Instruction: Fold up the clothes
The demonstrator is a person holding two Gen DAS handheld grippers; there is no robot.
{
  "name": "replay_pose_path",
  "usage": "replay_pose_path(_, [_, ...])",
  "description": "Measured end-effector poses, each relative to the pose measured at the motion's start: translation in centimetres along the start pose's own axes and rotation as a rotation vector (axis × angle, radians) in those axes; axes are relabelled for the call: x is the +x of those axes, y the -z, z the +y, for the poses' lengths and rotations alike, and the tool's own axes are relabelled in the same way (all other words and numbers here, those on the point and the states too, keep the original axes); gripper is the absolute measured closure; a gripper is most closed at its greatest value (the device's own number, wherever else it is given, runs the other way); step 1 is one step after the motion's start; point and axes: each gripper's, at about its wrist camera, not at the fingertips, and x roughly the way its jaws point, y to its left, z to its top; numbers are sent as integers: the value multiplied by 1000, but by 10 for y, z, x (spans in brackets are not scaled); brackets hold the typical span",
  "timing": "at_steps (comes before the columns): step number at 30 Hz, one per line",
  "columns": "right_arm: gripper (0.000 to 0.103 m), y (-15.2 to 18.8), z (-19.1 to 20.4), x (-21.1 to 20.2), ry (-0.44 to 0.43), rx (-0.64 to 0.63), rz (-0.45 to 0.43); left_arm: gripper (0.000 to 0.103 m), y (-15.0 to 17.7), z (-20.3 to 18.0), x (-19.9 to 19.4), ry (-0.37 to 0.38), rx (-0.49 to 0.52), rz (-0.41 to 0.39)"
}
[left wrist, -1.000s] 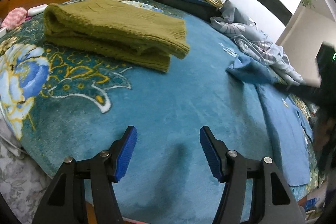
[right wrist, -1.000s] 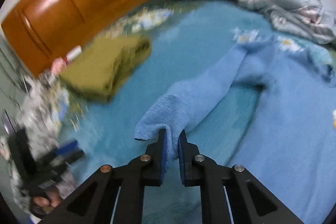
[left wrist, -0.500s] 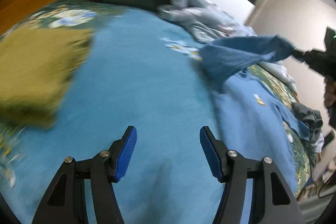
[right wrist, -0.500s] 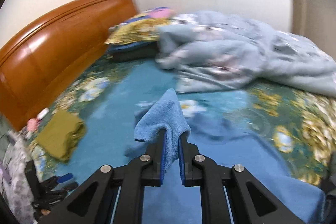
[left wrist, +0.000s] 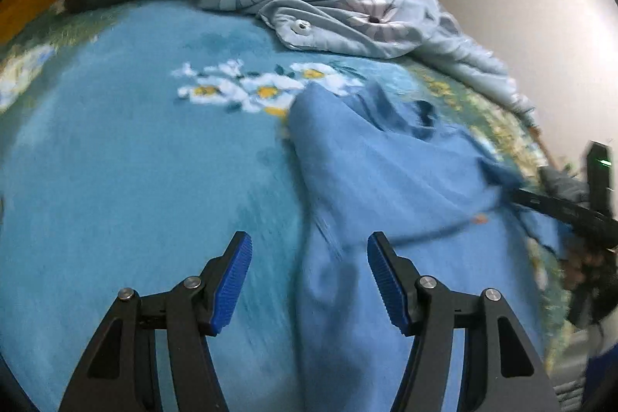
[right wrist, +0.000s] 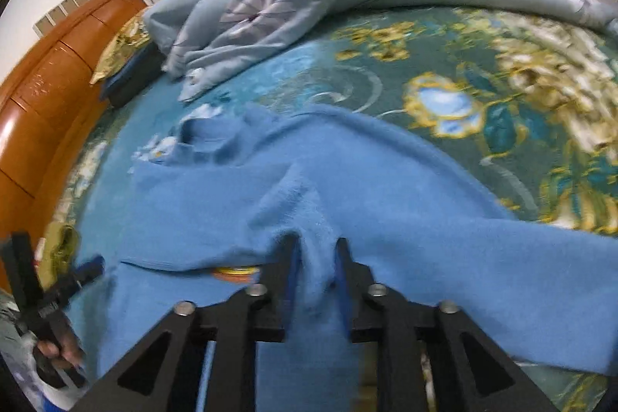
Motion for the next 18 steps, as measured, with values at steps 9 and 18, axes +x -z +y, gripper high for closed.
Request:
replay_pose_path(9, [54, -5, -17, -23, 32, -78, -79, 39, -54, 8, 51, 78, -84, 41])
replay_pose_path(18, [74, -15, -28, 11, 2, 19, -63, 96, -66, 10, 69, 112, -144, 31])
